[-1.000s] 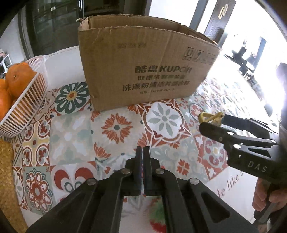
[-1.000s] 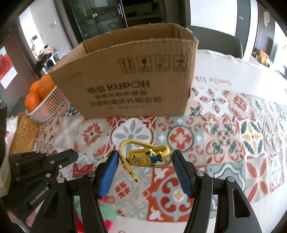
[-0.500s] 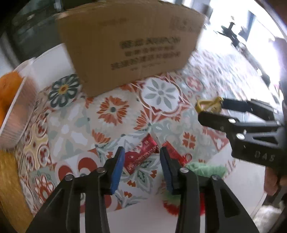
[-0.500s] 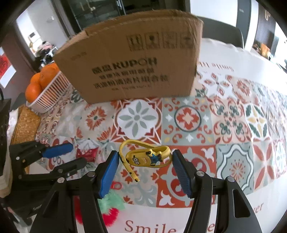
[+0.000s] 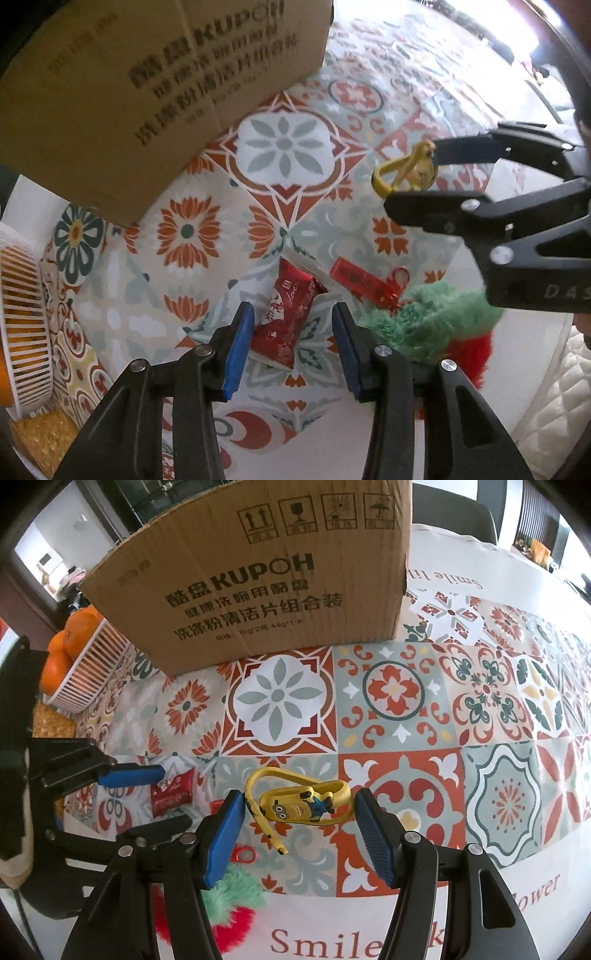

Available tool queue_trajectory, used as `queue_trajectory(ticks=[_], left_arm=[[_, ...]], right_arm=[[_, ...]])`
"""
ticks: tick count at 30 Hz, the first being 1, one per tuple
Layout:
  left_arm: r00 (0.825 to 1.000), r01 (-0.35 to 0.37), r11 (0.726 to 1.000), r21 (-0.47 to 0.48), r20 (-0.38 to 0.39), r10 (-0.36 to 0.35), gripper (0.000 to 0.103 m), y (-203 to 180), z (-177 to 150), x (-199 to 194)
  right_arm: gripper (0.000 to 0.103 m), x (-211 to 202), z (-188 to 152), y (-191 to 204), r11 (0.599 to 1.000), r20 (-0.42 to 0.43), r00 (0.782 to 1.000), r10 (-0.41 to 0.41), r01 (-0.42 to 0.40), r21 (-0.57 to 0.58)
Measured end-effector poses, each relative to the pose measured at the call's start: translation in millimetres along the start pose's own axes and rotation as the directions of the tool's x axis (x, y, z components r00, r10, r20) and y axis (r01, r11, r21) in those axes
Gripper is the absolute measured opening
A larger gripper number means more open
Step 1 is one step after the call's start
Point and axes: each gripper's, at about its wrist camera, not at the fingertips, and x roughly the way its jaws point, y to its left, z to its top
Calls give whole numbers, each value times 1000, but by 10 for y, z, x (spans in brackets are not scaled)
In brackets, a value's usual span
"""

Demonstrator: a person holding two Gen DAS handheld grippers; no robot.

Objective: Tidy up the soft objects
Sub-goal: 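Close the right tool on the minion keychain while the left tool grasps the red packet, then carry the keychain and red packet into the cardboard box and open both tools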

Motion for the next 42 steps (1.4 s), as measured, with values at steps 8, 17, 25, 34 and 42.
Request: queue_trajectory(ticks=[8,17,25,34,42], left_arm=[[998,16,996,-83,54,-12,22,80,51,71],[984,54,939,-340,180,9,22,201,-127,-58],[955,77,862,-502,285,80,22,251,-301,-440],[914,80,823,-563,370,165,22,147,-303,-886],[868,83,839,-538,453,204,22,87,-225,-1266]], right_arm=[[63,26,20,10,1000,-3,1000,-4,4,2],[63,-81,27,-41,1000,24,1000,6,-6,-11],[63,-327,63,-42,999,83,996,33,-31,-24],[63,-747,141,31,998,186,982,43,-34,-53],[63,-1176,250,124,996,298,953,61,-38,-83]])
